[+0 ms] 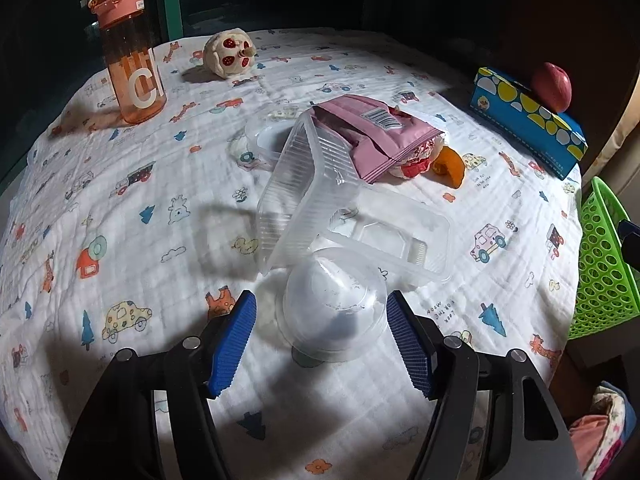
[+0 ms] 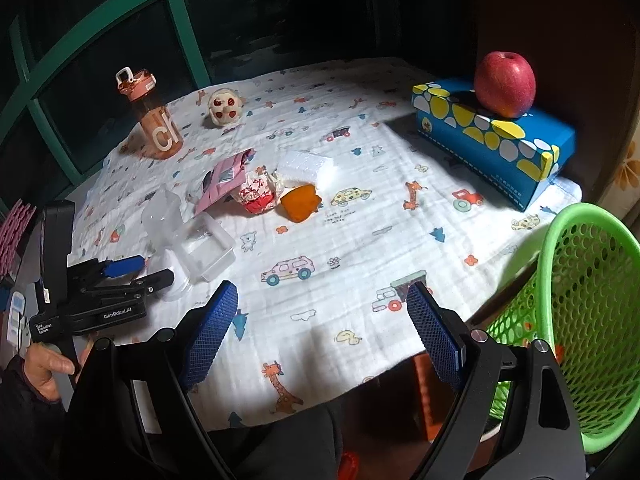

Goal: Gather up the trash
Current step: 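Move both tools back over the table toward the remaining clear plastic items, then close the left tool on the clear round dome lid and lift it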

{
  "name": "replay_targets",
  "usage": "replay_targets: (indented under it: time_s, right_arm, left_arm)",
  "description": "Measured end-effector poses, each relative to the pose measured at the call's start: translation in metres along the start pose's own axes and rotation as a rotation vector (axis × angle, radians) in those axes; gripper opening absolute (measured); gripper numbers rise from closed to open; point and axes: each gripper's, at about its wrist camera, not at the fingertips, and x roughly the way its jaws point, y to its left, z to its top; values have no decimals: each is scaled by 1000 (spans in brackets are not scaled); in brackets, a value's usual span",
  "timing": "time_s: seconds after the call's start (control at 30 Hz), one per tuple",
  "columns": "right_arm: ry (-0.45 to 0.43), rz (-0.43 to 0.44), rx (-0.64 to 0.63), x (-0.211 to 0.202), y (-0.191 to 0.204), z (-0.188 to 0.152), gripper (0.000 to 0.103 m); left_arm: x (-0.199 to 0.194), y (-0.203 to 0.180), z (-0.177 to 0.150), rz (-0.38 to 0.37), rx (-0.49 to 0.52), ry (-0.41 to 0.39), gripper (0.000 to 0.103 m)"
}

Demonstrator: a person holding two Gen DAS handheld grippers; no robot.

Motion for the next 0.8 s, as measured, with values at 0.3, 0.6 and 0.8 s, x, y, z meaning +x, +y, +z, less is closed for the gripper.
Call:
replay_targets:
  time_s: [0.3, 0.6, 0.8]
  right_arm:
    - [20, 22, -27, 11, 14, 0, 86]
    - [43, 75, -78, 26, 31, 2, 86]
    - [61, 122, -126, 41, 48, 7, 86]
  left_arm:
    - [-3, -4, -1, -30, 18, -8, 52]
    - [-41, 9, -6, -32, 7, -51, 52]
    - [-62, 31, -11, -24, -43, -73, 52]
